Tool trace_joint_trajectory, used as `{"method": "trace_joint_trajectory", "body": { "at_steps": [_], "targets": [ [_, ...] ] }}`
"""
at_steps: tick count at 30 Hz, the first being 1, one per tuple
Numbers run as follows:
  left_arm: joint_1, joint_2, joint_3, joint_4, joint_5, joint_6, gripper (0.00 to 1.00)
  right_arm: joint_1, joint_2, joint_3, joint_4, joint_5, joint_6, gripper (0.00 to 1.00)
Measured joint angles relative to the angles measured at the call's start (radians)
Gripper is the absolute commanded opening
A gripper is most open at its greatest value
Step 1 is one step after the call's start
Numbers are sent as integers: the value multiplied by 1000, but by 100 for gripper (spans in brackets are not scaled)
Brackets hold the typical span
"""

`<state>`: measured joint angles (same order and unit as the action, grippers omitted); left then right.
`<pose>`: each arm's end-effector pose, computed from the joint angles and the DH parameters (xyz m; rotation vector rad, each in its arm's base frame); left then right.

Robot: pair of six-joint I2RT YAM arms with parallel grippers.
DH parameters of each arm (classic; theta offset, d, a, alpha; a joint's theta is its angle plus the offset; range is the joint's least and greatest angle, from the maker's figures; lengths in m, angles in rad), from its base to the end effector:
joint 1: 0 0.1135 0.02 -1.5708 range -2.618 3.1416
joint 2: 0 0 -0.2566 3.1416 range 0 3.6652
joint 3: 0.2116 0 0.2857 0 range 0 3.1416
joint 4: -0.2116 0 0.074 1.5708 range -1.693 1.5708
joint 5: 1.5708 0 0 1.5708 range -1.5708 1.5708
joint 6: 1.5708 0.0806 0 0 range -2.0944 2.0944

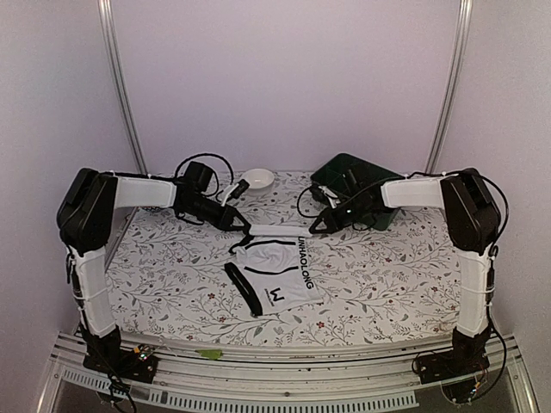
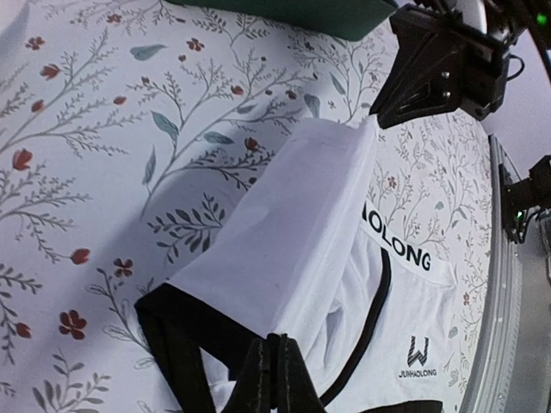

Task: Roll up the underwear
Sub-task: Fold the underwear at the center of the board.

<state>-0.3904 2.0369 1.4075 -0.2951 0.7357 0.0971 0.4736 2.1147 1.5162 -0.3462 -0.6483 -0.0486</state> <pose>0.4205 -0.2315 0.1200 0.8862 2.2707 -1.0400 0.4213 0.2706 0.1132 -0.9053 2.3379 0.9887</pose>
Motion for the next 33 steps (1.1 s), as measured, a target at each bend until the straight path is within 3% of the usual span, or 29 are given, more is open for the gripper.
{"method": "trace_joint_trajectory", "body": {
  "at_steps": [13, 33],
  "targets": [
    [-140, -257, -334, 68, 8, -29, 0, 71, -138, -259, 40, -41, 34, 0],
    [-281, -370, -595, 138, 7, -134, 0, 121, -261, -489, 64, -92, 71, 0]
  ]
}}
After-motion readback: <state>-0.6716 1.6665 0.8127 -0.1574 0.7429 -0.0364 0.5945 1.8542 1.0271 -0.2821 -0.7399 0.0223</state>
